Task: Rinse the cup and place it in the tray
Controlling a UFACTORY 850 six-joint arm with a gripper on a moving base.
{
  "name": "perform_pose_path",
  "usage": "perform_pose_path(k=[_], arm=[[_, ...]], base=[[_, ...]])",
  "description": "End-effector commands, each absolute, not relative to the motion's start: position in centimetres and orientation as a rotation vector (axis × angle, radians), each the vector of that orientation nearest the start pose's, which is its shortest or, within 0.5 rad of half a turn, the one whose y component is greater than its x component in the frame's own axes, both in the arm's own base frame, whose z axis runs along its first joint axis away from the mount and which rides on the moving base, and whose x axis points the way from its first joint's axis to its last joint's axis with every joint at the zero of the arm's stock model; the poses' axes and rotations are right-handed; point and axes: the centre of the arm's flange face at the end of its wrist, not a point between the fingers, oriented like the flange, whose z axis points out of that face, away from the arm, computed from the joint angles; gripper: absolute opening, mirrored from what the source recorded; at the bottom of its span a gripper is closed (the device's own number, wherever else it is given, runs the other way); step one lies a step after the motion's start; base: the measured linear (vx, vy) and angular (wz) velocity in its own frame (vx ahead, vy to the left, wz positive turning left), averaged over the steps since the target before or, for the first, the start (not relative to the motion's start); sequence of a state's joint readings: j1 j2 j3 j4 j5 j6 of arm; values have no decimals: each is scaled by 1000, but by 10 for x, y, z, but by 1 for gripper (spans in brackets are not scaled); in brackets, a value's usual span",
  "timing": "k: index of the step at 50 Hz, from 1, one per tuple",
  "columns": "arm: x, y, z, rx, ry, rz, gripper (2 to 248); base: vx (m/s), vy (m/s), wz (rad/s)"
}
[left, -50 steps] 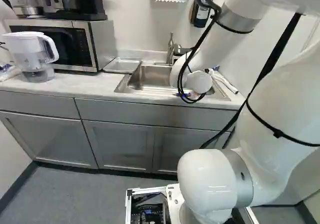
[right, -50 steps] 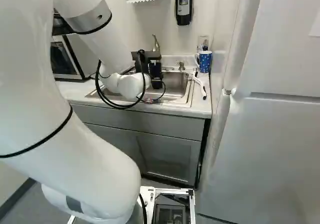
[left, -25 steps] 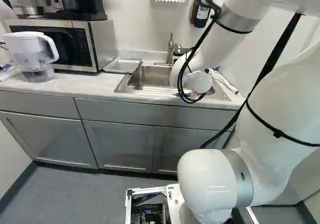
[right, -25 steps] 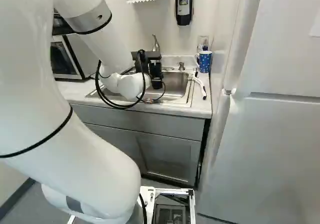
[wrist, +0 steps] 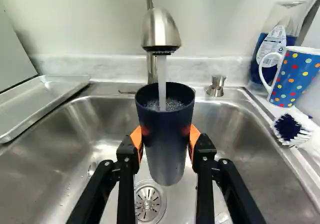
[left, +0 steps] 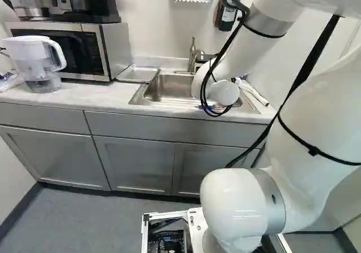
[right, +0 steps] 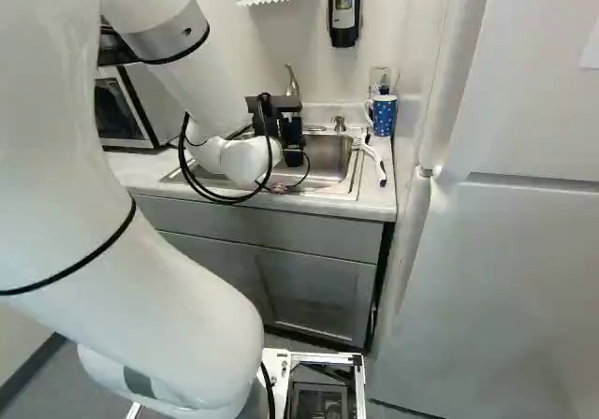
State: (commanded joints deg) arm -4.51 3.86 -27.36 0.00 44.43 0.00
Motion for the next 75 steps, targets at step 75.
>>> perform_pose_path(k=[75], arm=[[421,59,465,-2364,-164,-1927,111]], base=[[0,0,0]])
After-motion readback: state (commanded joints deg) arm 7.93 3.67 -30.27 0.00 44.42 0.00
